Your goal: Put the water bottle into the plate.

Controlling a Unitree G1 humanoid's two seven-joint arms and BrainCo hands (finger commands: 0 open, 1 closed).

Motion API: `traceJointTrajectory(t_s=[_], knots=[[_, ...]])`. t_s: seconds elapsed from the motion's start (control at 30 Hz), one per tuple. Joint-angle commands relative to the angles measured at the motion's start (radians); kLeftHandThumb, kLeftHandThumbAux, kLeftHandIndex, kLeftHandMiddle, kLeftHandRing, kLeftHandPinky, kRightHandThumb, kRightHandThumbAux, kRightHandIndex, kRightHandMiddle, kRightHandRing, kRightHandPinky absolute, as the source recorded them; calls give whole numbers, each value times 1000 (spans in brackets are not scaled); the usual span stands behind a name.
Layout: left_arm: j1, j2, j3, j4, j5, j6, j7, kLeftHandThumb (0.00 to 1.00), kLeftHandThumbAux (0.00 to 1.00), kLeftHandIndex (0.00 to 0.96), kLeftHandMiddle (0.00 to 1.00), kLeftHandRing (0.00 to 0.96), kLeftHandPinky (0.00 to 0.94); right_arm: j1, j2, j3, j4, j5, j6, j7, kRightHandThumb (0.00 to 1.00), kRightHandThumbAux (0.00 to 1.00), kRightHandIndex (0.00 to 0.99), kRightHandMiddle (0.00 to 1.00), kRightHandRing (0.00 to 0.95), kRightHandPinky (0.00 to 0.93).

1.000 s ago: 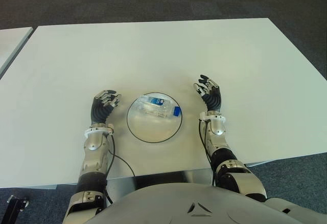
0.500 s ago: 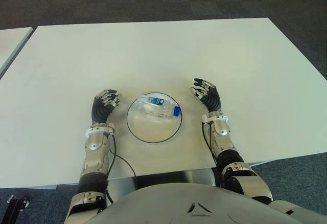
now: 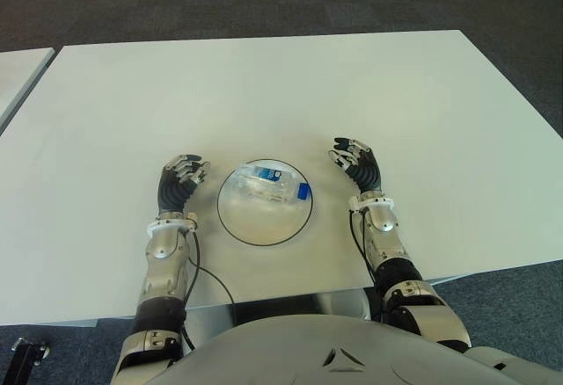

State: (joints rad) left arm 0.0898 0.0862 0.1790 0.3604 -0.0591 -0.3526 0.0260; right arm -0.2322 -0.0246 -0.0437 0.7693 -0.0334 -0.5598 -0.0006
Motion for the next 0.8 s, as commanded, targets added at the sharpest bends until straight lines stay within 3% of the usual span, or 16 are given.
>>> traceJointTrajectory(t_s=[0.03, 0.8], knots=[[4, -1, 1, -3, -4, 14, -5, 705, 713, 432, 553, 540, 527, 16, 0, 2, -5, 12, 19, 21, 705, 728, 431, 602, 594, 593], [10, 2, 1, -12, -11, 13, -11, 706, 713, 432, 553, 545, 535, 23, 6, -3, -8, 16, 5, 33, 704, 728, 431, 600, 593, 602]])
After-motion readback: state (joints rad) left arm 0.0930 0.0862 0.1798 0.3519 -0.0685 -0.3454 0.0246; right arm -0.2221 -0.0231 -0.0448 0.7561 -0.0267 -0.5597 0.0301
